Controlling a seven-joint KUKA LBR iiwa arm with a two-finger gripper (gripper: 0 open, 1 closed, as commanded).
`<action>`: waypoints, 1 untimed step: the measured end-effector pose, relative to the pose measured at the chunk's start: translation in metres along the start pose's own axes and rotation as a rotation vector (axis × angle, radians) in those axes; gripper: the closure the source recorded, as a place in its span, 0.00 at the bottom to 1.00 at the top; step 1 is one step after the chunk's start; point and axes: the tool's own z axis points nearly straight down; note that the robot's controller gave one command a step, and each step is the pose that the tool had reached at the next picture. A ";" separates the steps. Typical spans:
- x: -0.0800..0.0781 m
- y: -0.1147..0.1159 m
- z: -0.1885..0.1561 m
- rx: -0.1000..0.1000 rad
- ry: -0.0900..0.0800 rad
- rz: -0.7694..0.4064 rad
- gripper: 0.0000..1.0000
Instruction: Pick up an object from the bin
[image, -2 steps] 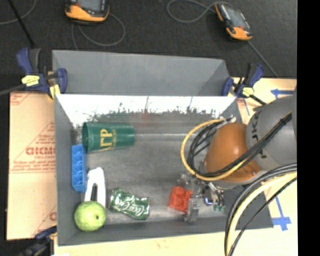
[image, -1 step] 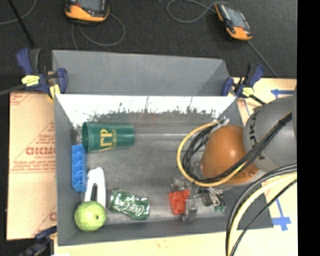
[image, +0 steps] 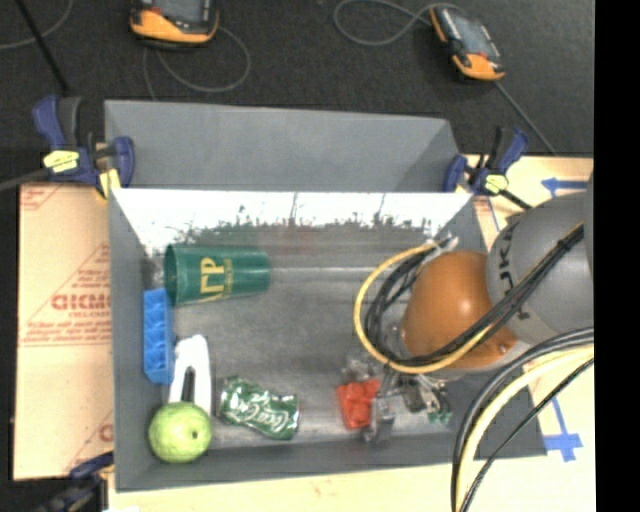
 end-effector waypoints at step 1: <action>-0.004 -0.004 0.001 -0.003 0.005 0.032 1.00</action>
Offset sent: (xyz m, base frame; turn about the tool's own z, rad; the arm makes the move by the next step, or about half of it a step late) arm 0.0497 -0.0180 0.1787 0.0197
